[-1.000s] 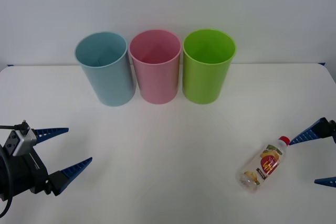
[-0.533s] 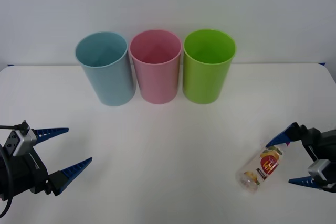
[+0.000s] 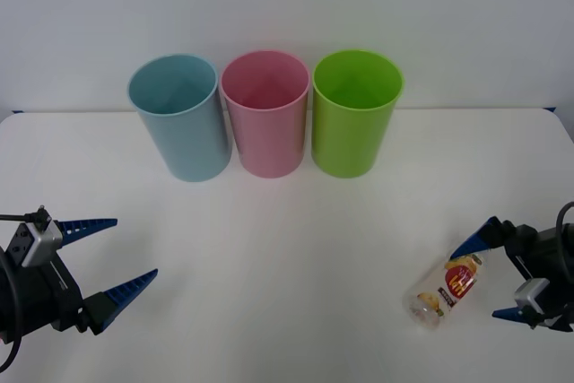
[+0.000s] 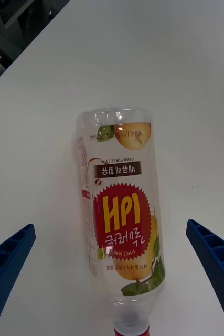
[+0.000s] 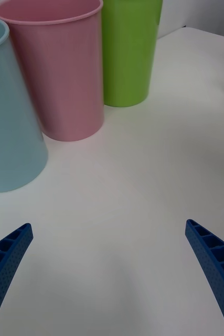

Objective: Put cans in the blue bin and PET bottles in the pink bin and trash in the green bin.

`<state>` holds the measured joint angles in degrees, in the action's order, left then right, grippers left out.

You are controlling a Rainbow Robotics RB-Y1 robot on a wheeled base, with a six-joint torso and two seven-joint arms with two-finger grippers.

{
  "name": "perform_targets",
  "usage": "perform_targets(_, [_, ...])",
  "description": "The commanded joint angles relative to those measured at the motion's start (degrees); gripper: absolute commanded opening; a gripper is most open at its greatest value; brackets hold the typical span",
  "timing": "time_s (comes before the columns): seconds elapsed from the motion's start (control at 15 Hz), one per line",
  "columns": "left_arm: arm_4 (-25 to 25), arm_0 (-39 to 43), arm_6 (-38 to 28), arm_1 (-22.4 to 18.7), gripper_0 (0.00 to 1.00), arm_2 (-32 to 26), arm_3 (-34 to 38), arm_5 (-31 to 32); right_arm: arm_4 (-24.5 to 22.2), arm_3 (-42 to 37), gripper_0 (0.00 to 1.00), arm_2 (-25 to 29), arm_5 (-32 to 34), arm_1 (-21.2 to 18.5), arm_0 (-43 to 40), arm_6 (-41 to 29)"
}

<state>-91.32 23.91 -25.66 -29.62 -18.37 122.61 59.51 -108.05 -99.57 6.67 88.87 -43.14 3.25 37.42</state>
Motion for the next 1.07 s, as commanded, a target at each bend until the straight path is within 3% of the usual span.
perform_targets(0.07, [0.0, 0.0, 0.0, 0.0, 1.0, 0.0, 0.0, 0.0, -2.51, 0.34, 1.0, -0.78, -0.81, 2.1, -0.09, -0.16])
perform_targets(0.6, [0.0, 0.0, 0.0, 0.0, 1.0, 0.0, 0.0, 0.0, -10.42, 2.28, 1.0, -1.13, -0.81, 9.39, 1.32, -0.33])
perform_targets(1.07, [0.0, 0.0, 0.0, 0.0, 1.0, 0.0, 0.0, 0.0, -12.8, 4.56, 1.0, -1.83, -1.69, 10.27, 3.34, -0.86])
